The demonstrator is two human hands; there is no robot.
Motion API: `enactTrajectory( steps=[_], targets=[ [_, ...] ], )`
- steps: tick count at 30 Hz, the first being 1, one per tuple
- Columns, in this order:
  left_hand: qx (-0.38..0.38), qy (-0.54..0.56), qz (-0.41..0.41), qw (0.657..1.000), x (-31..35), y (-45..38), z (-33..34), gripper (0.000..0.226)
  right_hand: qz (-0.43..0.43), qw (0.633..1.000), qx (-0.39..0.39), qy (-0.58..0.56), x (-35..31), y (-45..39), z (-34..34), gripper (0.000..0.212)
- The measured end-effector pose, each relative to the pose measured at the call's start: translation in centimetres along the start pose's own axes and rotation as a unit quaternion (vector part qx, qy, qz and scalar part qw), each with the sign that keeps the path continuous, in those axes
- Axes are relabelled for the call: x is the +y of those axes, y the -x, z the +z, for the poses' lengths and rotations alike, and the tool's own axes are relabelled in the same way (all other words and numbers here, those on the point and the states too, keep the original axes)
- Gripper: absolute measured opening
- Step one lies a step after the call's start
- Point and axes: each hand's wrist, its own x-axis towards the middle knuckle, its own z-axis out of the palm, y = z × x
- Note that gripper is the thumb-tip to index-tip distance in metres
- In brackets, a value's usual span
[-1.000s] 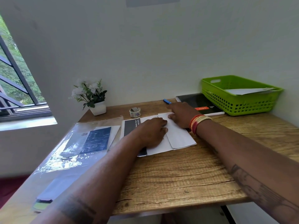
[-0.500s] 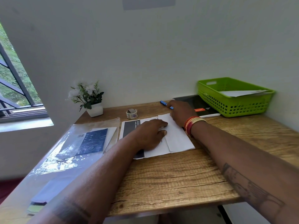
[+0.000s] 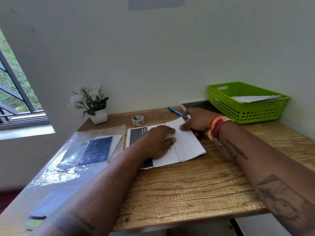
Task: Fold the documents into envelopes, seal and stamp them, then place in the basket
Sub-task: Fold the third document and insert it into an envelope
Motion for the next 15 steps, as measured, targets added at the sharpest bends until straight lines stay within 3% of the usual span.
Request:
enactTrajectory(
  steps=[3, 6, 12, 15],
  targets=[
    [0.008, 0.002, -0.001, 1.0, 0.0, 0.0, 0.0, 0.046, -0.01, 0.999, 0.024, 0.037, -0.5, 0.0, 0.2, 0.062],
    [0.02, 0.017, -0.002, 1.0, -0.2, -0.1, 0.0, 0.045, -0.019, 0.998, 0.051, -0.011, -0.7, 0.0, 0.3, 0.057],
    [0.053, 0.032, 0.0, 0.998, -0.6, -0.7, 0.3, 0.046, -0.02, 0.986, 0.059, -0.156, -0.8, -0.2, 1.0, 0.034],
    [0.076, 0.047, 0.0, 0.996, -0.6, -0.8, 0.3, 0.051, -0.024, 0.955, 0.046, -0.292, -1.3, 0.4, 1.7, 0.036]
  ],
)
